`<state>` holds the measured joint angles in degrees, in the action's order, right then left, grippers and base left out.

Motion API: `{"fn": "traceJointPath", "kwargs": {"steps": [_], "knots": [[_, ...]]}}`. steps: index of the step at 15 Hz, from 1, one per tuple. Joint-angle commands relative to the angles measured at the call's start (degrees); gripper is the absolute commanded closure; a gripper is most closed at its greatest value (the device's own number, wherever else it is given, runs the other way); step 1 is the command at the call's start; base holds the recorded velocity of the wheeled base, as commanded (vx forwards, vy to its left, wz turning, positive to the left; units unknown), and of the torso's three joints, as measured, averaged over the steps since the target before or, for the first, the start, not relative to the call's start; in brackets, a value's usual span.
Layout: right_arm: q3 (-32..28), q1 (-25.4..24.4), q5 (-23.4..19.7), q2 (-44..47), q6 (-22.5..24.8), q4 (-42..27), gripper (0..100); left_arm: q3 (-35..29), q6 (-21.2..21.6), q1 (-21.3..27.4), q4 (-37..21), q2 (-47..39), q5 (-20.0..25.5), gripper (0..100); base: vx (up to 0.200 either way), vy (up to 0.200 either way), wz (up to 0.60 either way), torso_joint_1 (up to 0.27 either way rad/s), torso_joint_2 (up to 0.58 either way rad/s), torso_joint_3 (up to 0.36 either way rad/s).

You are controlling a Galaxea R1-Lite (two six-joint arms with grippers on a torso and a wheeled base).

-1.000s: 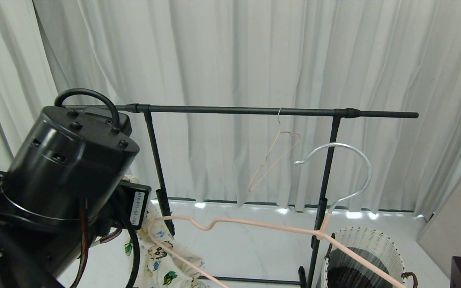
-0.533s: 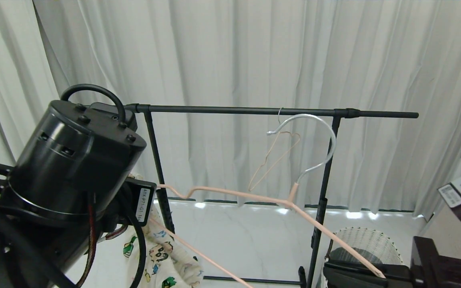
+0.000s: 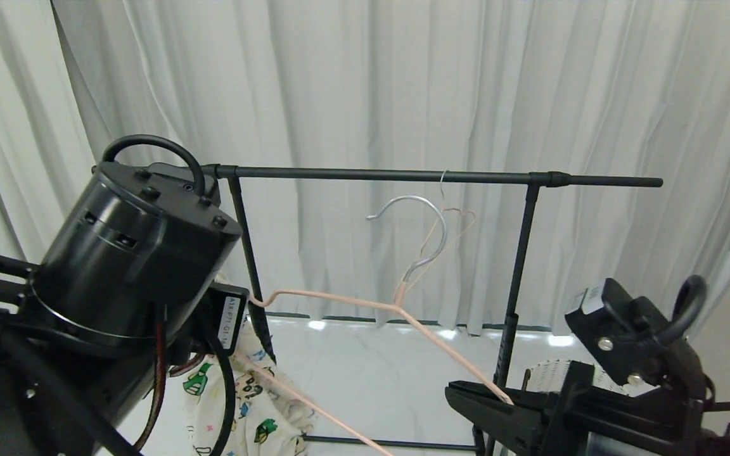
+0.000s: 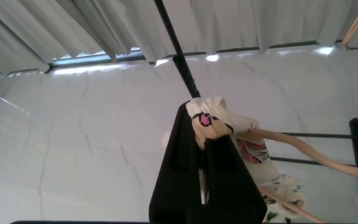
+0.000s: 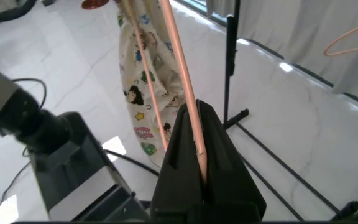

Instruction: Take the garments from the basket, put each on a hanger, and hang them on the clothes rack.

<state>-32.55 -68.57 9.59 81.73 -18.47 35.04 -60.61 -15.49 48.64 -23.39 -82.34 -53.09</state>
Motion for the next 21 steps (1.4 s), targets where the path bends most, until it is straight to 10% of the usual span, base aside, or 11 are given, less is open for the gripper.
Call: {"fn": "traceJointPath", "kwargs": {"steps": [1,21], "knots": [[-0.23,-1.21,1.74,6.6,-0.08,3.72,100,-0.82,-0.06,0.05,0.01,-0.81,-0.17,100,0.0,0.0,0.0,0.0,0.0,0.0],[-9.11,-5.96,11.41,16.89,-4.82,8.73,100,-9.88,-1.38,16.05,0.01,-2.92,0.0,100,0.0,0.0,0.0,0.0,0.0,0.0]]}}
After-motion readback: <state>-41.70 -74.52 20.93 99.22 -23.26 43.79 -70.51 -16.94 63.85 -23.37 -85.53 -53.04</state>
